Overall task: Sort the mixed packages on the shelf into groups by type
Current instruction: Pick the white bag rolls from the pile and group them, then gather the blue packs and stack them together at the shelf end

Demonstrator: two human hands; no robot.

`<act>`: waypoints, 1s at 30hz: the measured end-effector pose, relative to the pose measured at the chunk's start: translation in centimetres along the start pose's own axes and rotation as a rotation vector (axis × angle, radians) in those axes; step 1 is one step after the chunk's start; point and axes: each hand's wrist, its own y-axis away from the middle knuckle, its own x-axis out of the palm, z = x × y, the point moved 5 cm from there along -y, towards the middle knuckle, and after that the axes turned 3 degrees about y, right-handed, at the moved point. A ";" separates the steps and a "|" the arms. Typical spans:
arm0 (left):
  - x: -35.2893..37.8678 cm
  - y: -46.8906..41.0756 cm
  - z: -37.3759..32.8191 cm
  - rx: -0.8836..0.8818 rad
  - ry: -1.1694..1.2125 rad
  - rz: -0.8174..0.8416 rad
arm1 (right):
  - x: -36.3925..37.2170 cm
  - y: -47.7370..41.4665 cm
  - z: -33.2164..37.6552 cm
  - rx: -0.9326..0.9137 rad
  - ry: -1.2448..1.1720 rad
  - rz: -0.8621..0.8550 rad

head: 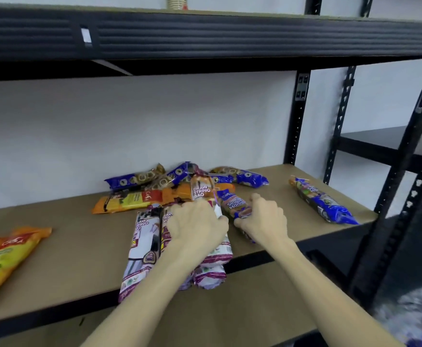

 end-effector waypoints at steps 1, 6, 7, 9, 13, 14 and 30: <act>0.9 0.1 -0.1 -0.033 -0.018 0.026 | -0.3 0.4 -0.6 0.019 0.003 -0.008; 3.2 0.6 0.5 -0.140 -0.271 0.072 | -0.8 1.1 -3.1 0.086 0.022 -0.006; 3.2 0.6 0.6 -0.141 -0.284 0.049 | -0.8 1.1 -3.2 0.082 0.033 -0.009; 2.9 0.7 0.5 -0.125 -0.287 -0.001 | -0.6 1.1 -2.9 0.063 0.071 -0.013; 2.8 1.2 0.3 -0.081 -0.295 -0.005 | 0.1 1.2 -2.3 0.042 0.136 0.000; 2.8 1.2 0.3 -0.092 -0.314 0.009 | 0.2 1.2 -2.2 0.032 0.126 0.009; 15.8 -2.7 -12.6 0.167 -0.051 0.199 | -3.2 -6.2 -11.8 0.163 0.409 -0.187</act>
